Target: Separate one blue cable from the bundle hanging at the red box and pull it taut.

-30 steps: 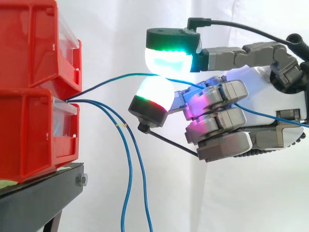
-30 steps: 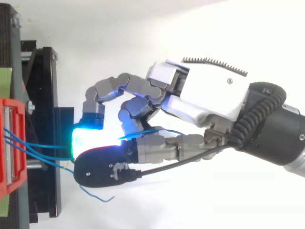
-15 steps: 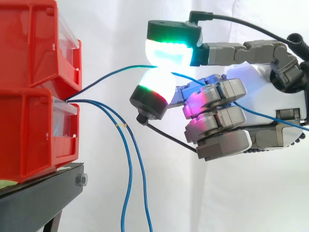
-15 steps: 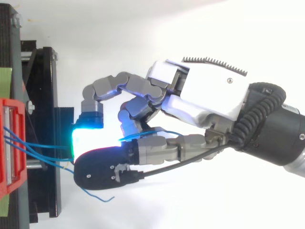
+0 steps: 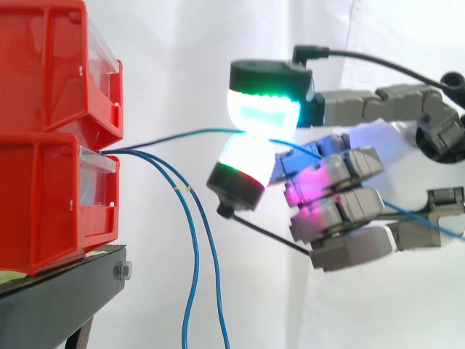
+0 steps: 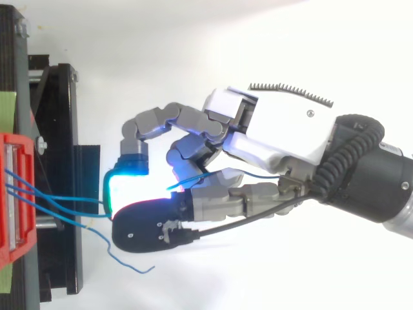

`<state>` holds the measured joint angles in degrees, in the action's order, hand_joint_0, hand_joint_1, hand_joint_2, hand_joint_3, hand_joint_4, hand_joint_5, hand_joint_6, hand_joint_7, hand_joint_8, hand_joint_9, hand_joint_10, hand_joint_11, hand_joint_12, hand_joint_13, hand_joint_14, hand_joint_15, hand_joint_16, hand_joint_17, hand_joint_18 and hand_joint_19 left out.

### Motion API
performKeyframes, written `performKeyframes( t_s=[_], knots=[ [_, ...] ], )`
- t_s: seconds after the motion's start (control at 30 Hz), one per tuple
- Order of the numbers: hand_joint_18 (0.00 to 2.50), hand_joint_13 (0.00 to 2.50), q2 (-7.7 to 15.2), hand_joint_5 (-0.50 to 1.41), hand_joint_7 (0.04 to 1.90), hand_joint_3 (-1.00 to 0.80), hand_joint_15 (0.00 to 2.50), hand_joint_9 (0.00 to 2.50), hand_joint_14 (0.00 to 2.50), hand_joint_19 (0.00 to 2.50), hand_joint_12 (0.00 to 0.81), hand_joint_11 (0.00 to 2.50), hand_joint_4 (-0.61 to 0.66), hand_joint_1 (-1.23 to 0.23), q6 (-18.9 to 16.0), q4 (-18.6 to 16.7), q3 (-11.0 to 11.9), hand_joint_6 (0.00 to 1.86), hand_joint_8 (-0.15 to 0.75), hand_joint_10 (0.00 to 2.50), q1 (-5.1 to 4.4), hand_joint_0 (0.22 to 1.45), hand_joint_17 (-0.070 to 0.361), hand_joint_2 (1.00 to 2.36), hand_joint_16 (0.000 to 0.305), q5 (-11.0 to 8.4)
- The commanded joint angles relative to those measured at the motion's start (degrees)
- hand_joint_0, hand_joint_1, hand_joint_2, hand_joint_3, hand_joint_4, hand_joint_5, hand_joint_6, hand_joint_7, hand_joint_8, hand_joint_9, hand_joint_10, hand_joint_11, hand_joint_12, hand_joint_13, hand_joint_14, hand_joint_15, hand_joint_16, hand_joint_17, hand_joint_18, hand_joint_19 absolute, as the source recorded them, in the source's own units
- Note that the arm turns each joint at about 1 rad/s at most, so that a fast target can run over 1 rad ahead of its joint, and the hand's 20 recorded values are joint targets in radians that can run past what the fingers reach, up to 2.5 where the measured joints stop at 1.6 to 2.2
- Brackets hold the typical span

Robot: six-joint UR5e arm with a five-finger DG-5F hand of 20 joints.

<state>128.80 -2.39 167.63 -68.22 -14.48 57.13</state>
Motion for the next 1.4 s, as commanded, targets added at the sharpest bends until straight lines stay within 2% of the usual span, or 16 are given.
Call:
performKeyframes(
  t_s=[0.0, 0.03, 0.13, 0.4, 0.67, 0.97, 1.37],
  knots=[
    [1.22, 0.59, -0.04, -0.16, 1.47, 0.09, 1.43, 0.83, 2.50, 1.86, 0.353, 1.41, -0.10, -0.74, 0.02, -0.11, -1.74, 0.93, 0.298, 2.43, -0.02, 0.65, 0.069, 1.01, 0.031, 0.09],
    [1.25, 0.60, -0.04, -0.16, 1.45, 0.09, 1.45, 0.82, 2.50, 1.93, 0.359, 1.40, -0.10, -0.74, 0.02, -0.20, -1.74, 0.93, 0.306, 2.50, -0.02, 0.65, 0.071, 1.01, 0.032, 0.00],
    [1.30, 0.61, -0.04, -0.16, 1.44, 0.09, 1.46, 0.81, 2.50, 2.03, 0.366, 1.42, -0.10, -0.73, -0.16, -0.73, -1.74, 0.93, 0.311, 2.50, -0.02, 0.66, 0.074, 1.01, 0.033, 0.00],
    [1.30, 0.65, -0.04, -0.16, 1.44, 0.09, 1.58, 0.79, 2.50, 1.96, 0.388, 1.51, -0.10, -0.73, -0.25, -2.66, -1.74, 0.93, 0.326, 2.50, -0.02, 0.66, 0.082, 1.01, 0.036, 0.00],
    [1.39, 0.71, -0.04, -0.16, 1.45, 0.11, 1.62, 0.82, 2.50, 2.05, 0.396, 1.51, -0.14, -0.73, -0.16, -3.19, -1.74, 0.94, 0.320, 2.50, -0.02, 0.67, 0.084, 1.01, 0.037, -0.08],
    [1.45, 0.86, 0.05, -0.16, 1.37, 0.08, 1.69, 0.90, 2.50, 1.83, 0.413, 1.63, -0.09, -0.71, 0.02, -3.19, -1.74, 0.94, 0.350, 2.50, -0.02, 0.66, 0.101, 1.01, 0.045, -0.17],
    [1.43, 0.87, -0.04, -0.16, 1.40, 0.11, 1.76, 0.92, 2.50, 1.77, 0.419, 1.72, -0.14, -0.71, 0.02, -3.19, -1.74, 0.94, 0.340, 2.50, -0.02, 0.67, 0.102, 1.01, 0.045, -0.35]
  ],
)
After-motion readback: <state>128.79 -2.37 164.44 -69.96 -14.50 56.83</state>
